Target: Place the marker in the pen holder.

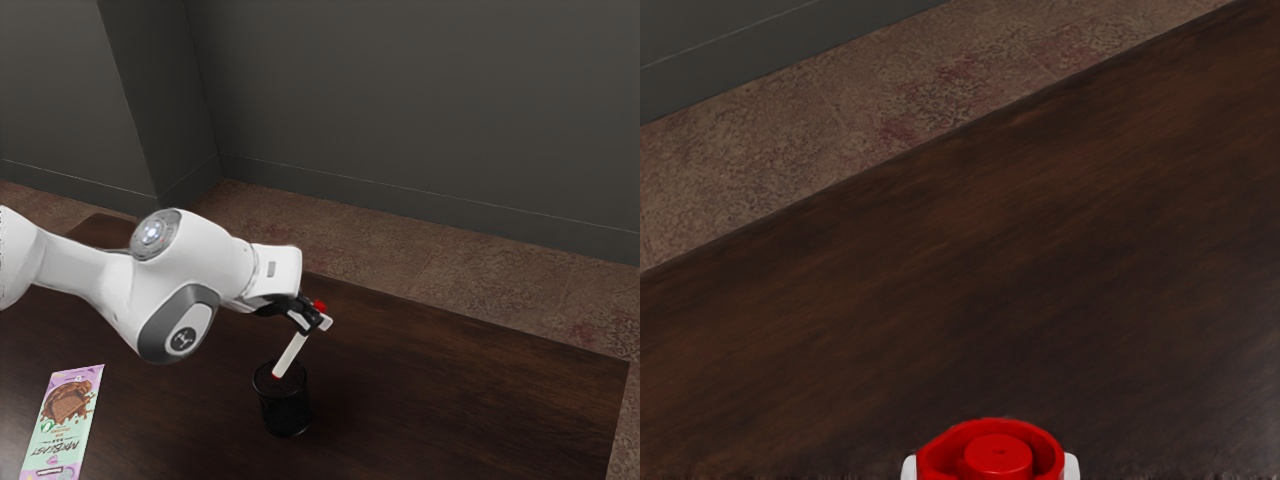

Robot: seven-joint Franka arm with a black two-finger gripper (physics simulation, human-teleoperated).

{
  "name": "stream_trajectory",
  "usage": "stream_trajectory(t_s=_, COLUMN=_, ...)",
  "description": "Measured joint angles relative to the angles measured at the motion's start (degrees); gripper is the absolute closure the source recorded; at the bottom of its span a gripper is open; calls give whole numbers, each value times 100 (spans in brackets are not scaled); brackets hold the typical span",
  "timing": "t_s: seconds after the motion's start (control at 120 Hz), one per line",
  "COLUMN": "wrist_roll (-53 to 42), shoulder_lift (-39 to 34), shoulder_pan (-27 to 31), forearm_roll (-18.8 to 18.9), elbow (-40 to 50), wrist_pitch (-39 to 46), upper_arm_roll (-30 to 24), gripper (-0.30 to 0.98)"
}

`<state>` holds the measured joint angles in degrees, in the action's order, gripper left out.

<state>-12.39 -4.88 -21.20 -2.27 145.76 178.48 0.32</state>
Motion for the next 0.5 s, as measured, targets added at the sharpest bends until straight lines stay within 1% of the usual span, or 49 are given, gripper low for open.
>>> stream_trajectory(t_s=0.358, wrist_roll=211, shoulder_lift=223, shoulder_pan=31, forearm_roll=10, elbow=11, wrist_pitch=58, upper_arm_roll=-11, gripper=78)
stream_trajectory(t_s=0.5, wrist_roll=301, shoulder_lift=226, shoulder_pan=9, forearm_roll=45, elbow=0, wrist_pitch=-6, upper_arm_roll=18, gripper=47)
